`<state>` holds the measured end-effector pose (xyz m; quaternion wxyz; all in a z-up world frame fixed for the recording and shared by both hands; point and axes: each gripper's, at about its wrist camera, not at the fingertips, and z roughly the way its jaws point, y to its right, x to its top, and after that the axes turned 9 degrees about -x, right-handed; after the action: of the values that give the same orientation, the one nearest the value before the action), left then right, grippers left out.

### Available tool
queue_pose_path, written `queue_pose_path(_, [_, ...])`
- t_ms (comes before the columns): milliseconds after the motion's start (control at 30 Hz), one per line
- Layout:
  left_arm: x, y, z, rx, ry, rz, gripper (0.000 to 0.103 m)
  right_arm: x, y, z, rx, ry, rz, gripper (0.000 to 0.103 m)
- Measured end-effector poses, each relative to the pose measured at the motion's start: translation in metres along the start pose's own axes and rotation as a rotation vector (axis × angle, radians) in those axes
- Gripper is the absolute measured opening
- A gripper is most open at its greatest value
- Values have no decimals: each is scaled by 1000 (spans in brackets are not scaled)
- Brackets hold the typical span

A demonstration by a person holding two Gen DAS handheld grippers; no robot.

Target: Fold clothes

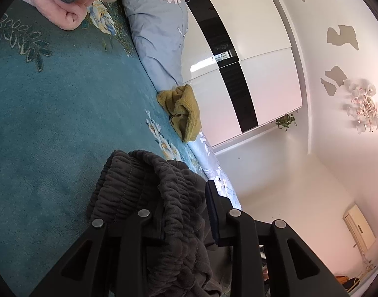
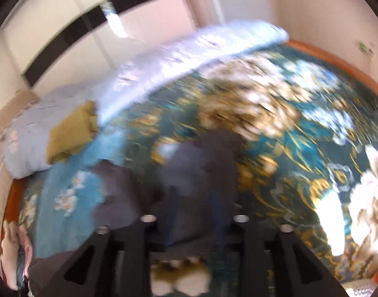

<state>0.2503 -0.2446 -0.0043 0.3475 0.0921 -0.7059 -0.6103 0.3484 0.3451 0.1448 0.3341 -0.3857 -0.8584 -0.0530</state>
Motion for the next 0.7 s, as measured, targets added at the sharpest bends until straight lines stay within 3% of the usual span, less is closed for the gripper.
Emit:
queue_pose_path(67, [-1, 0, 1, 4, -7, 1, 31, -6, -34, 4, 78, -46, -102, 62])
queue_pose_path(133, [-1, 0, 1, 4, -14, -1, 32, -13, -68, 9, 142, -88, -201, 63])
queue_pose_path(267, [-3, -1, 1, 5, -29, -9, 33, -38, -111, 32, 4, -104, -333, 63])
queue_pose_path(367, [-4, 1, 4, 8, -47, 0, 34, -38, -113, 42, -48, -104, -309, 63])
queue_pose_path(433, [-5, 4, 6, 18, -64, 23, 34, -33, -106, 44, -49, -106, -262, 49])
queue_pose_path(467, [-6, 7, 8, 28, -73, 42, 34, -30, -103, 44, -56, -102, -252, 36])
queue_pose_path(500, [-7, 9, 9, 38, -82, 60, 34, -27, -102, 43, -59, -98, -243, 32])
queue_pose_path(600, [-11, 21, 18, 127, -114, 169, 26, -22, -103, 43, -46, -91, -244, 25])
queue_pose_path(700, [-10, 29, 27, 161, -119, 249, 19, -15, -111, 49, -18, -90, -226, 25])
